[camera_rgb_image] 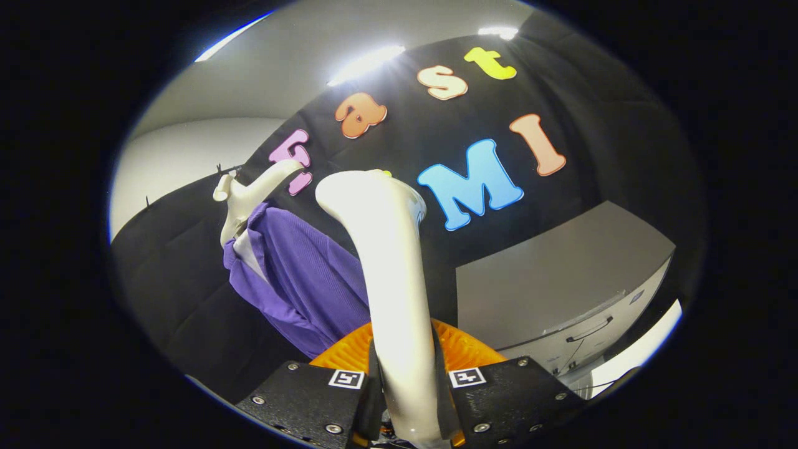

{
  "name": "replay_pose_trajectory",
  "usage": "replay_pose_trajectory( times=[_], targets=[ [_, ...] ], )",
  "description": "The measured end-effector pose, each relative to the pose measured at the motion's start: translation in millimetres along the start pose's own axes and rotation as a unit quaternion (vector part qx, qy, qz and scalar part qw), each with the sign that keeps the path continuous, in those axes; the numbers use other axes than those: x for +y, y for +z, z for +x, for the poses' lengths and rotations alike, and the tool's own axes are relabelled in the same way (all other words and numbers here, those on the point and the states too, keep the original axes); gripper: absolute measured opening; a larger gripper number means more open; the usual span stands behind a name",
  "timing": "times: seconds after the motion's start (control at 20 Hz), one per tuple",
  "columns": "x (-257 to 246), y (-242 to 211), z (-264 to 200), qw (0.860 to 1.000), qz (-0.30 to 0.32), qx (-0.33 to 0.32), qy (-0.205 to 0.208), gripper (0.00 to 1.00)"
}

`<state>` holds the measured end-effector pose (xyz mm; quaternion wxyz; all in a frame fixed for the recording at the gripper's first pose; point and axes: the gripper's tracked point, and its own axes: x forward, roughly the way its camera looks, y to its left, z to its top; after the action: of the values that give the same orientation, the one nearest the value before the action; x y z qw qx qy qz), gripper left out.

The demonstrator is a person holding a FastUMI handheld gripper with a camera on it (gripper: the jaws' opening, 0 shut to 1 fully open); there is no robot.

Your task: Iron the clothes twice with a garment steamer, once on the left side and once on the right side.

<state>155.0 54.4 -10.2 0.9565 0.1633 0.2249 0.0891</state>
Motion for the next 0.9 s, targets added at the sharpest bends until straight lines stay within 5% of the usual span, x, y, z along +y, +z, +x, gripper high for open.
replay_pose_trajectory(
  times=[0.5, 0.9],
  targets=[
    [94, 2, 8, 0.985, -0.14, -0.097, -0.022, 0.35],
    [152, -10, 21, 0.947, -0.252, -0.189, -0.056, 0.35]
  ],
)
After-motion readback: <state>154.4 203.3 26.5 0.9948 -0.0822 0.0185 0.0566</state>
